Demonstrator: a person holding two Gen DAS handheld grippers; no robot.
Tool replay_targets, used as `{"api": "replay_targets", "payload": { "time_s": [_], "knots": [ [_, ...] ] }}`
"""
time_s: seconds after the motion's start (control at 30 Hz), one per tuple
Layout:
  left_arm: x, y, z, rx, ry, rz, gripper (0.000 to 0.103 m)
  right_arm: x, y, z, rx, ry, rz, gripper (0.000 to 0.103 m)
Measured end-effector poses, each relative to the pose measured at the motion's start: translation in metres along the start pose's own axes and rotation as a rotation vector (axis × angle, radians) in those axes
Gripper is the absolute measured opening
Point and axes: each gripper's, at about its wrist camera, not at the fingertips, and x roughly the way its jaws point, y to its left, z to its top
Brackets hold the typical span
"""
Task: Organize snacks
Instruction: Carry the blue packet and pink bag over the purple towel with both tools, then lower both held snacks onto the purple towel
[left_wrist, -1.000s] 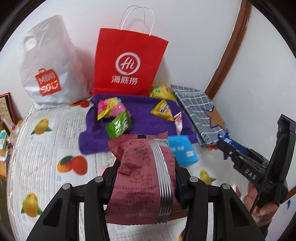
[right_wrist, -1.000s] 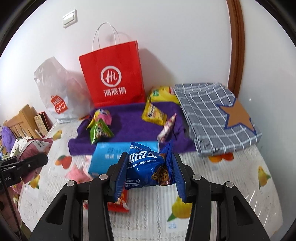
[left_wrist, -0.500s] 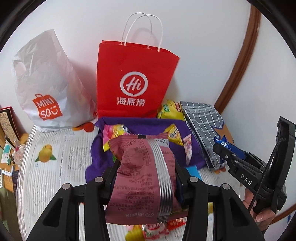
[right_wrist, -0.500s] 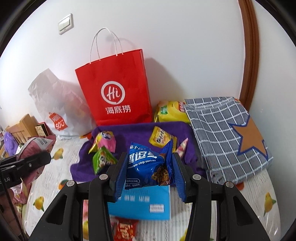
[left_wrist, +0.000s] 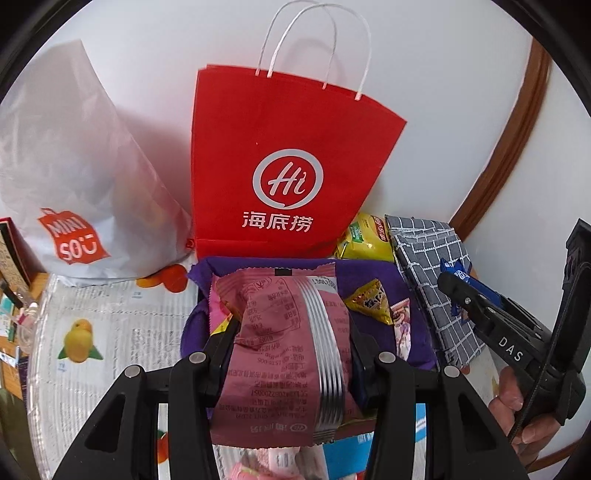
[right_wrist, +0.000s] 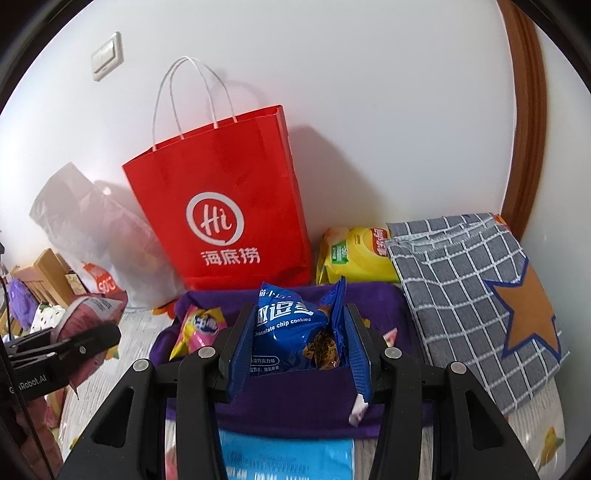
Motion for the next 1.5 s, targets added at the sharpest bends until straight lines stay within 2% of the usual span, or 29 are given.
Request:
{"api": "replay_targets", "payload": {
  "time_s": [0.17, 0.33, 0.47, 0.97, 1.5],
  "knots": [
    [0.023, 0.006, 0.003, -0.010, 0.014, 0.017, 0.045, 0.029, -0.005, -0.001, 0.012, 0.032, 0.010, 0.047],
    [0.053, 0.018, -0.005, -0.036, 0.068, 0.003, 0.045, 0.068, -0.011, -0.016, 0.016, 0.128, 0.002, 0.046],
    [0.069, 0.023, -0.009, -0.042, 0.108, 0.012, 0.045, 0.081, -0.013, -0.021, -0.009, 0.151, -0.002, 0.046],
    [0.087, 0.021, -0.013, -0.020, 0.144, -0.018, 0.045, 0.091, -0.037, -0.025, -0.037, 0.179, -0.040, 0.047],
    [0.091, 0.015, -0.016, -0.002, 0.168, -0.008, 0.045, 0.099, -0.031, -0.032, -0.101, 0.224, -0.065, 0.047]
  ]
}}
